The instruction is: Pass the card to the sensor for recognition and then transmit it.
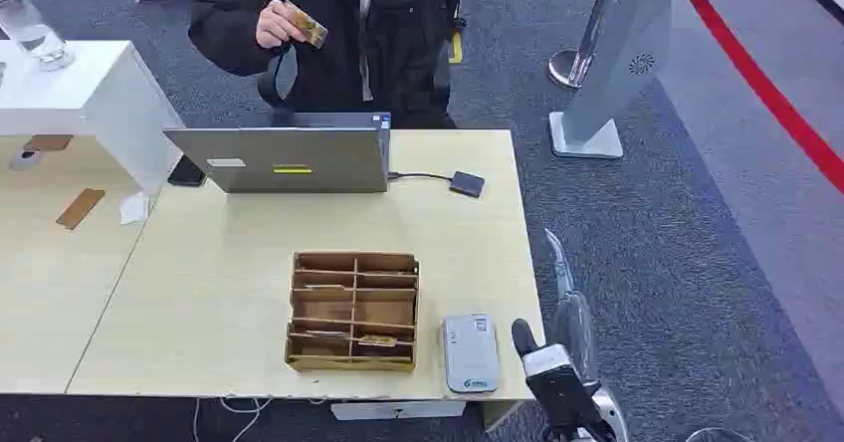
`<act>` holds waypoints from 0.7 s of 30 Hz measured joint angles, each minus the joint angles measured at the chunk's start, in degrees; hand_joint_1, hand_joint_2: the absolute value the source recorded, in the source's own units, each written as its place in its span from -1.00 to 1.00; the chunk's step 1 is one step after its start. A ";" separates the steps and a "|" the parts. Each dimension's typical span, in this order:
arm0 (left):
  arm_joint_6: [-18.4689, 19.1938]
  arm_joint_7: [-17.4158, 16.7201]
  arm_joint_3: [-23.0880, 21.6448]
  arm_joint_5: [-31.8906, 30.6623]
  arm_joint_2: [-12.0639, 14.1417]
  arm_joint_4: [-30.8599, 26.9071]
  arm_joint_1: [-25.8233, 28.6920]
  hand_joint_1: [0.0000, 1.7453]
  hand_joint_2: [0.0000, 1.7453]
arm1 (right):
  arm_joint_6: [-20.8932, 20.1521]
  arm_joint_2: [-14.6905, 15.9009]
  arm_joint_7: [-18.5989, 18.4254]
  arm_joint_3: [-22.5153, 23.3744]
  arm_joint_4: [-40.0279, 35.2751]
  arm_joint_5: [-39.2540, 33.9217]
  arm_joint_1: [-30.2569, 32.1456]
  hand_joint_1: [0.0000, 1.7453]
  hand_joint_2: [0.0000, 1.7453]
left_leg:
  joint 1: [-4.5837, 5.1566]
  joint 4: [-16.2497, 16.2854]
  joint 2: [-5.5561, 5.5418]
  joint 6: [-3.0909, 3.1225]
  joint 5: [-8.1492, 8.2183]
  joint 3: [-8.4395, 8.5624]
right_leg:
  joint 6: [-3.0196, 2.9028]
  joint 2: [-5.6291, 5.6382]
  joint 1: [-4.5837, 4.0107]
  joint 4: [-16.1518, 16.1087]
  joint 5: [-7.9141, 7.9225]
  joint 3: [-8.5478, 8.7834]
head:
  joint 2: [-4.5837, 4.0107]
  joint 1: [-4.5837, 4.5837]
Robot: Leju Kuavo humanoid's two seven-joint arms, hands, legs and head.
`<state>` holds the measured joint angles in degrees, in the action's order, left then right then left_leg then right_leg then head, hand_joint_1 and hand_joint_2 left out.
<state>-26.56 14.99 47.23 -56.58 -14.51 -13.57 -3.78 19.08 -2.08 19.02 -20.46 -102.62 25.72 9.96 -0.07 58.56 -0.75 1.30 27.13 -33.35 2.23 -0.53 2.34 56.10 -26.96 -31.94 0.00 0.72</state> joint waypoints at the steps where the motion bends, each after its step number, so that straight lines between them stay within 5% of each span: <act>1: 0.00 -0.13 -0.04 -0.47 -0.04 0.00 0.02 -1.00 -1.00 | 0.20 -0.04 -0.20 -0.20 -0.20 1.04 0.09 -1.00 1.00 | 0.00 0.00 0.00 0.00 0.00 0.00 | 0.00 0.00 0.00 0.00 0.00 0.00 | 0.00 0.00; 21: 0.57 -2.36 -3.72 -6.71 -0.26 0.26 0.49 -1.00 -1.00 | 6.36 0.18 -4.15 -5.05 -0.09 19.31 -4.47 -1.00 1.00 | 0.01 0.00 0.00 0.00 -0.01 0.01 | 0.00 0.00 0.01 0.00 0.01 0.02 | 0.00 0.00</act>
<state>-25.99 12.63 43.52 -63.30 -14.78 -13.31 -3.28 25.44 -1.90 14.86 -25.51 -102.70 45.03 5.50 -0.06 58.56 -0.75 1.30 27.12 -33.35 2.23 -0.53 2.34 56.10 -26.95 -31.92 0.00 0.72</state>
